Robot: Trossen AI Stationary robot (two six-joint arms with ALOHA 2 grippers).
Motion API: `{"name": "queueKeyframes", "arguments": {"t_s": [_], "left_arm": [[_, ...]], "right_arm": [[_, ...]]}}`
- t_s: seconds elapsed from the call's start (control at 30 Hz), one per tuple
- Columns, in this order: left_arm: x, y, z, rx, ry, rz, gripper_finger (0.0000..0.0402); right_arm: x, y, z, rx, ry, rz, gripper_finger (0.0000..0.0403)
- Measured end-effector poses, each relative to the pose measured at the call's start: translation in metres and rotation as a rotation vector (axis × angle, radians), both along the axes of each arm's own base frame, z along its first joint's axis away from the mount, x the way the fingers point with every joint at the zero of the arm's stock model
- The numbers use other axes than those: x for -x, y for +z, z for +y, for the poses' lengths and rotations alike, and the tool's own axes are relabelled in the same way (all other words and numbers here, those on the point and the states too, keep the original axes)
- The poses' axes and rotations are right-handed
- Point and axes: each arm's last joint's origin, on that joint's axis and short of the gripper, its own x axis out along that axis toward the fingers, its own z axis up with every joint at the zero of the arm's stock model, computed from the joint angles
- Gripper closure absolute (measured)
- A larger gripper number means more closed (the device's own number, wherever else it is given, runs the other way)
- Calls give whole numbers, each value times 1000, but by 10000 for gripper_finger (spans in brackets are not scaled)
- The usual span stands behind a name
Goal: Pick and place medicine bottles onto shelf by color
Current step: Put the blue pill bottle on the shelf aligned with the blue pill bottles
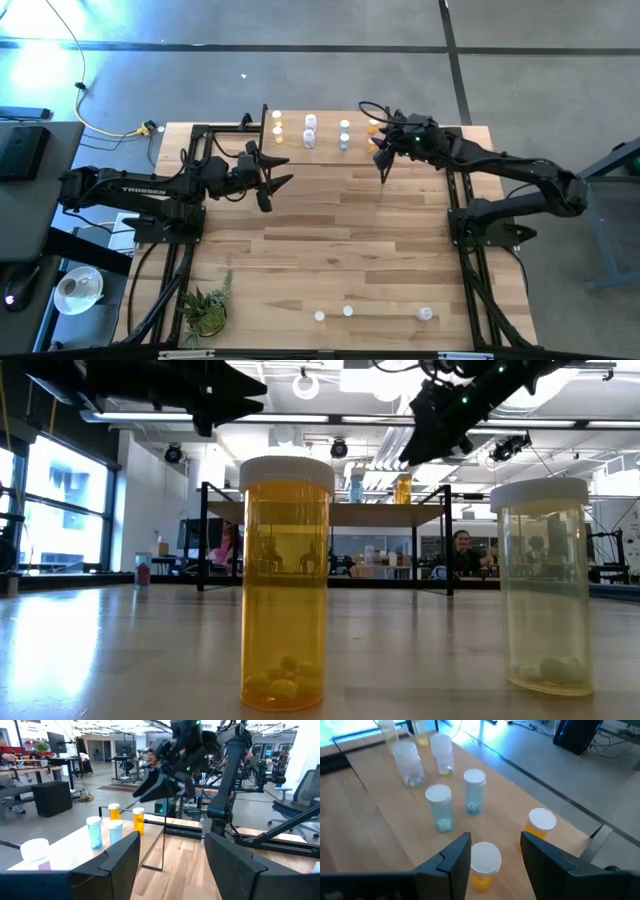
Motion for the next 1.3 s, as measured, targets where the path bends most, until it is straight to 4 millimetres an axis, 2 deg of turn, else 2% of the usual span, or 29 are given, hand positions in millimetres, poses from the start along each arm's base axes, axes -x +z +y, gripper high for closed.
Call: {"name": "queueKeyframes", "arguments": {"t_s": [0.17, 0.37, 0.63, 0.8, 1.07, 1.3], "left_arm": [[3, -4, 1, 14, 57, 49, 188], [18, -2, 1, 35, 213, 112, 188], [37, -20, -9, 213, 238, 289, 188], [41, -32, -21, 296, 291, 378, 188], [56, -52, -38, 345, 483, 514, 188], [71, -64, -42, 496, 616, 530, 188]], "right_arm": [[8, 8, 13, -8, 43, -14, 240], [10, 10, 32, -47, 100, -10, 240], [3, 11, 52, -29, 206, 4, 240], [1, 11, 59, -29, 236, 4, 240], [1, 8, 65, -44, 260, 30, 240], [1, 8, 65, -42, 243, 28, 240]]}}
